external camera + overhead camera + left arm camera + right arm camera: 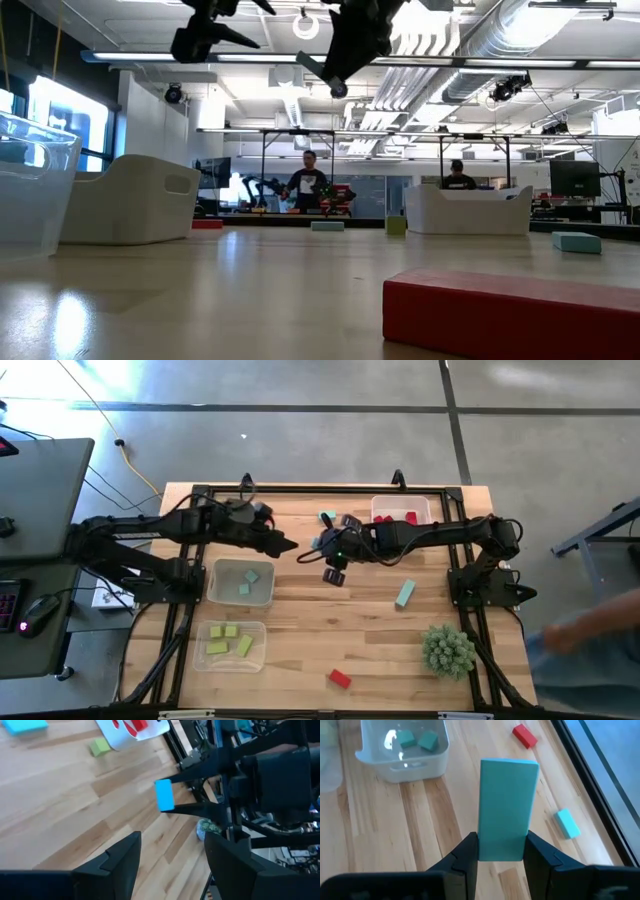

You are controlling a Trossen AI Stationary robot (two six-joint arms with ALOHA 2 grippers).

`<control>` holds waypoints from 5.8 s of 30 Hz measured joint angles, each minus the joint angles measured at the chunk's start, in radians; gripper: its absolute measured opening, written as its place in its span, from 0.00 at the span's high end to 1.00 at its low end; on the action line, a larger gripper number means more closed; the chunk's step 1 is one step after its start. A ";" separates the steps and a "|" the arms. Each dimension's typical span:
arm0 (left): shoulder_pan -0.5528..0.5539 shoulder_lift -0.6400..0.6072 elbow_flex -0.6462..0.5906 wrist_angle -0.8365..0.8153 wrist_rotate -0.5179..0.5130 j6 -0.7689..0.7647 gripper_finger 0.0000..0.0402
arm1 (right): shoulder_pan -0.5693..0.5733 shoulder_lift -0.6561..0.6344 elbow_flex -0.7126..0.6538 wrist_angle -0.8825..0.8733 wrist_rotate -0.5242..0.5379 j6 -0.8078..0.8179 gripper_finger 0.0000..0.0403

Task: Sort & place blocks by color
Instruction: Put the blue block into the gray bin, then put the green block into the transparent bin

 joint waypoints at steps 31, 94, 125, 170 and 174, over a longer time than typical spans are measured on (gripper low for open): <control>-0.007 0.248 0.000 0.276 0.010 -0.058 0.48 | 0.000 0.000 -0.001 -0.011 -0.001 -0.023 0.76; -0.064 0.014 -0.009 -0.565 -0.074 0.583 0.90 | -0.117 0.000 -0.002 -0.032 -0.002 0.186 0.35; -0.027 -0.051 -0.272 -0.679 -0.077 0.772 0.75 | -0.425 0.063 -0.002 -0.140 -0.230 0.441 0.35; 0.005 -0.051 -0.004 -0.655 -0.078 0.445 0.61 | -0.506 0.314 -0.002 -0.263 -0.291 -0.677 0.35; 0.005 -0.051 -0.004 -0.654 -0.081 0.445 0.61 | -0.505 0.327 -0.002 -0.260 -0.282 -0.677 0.35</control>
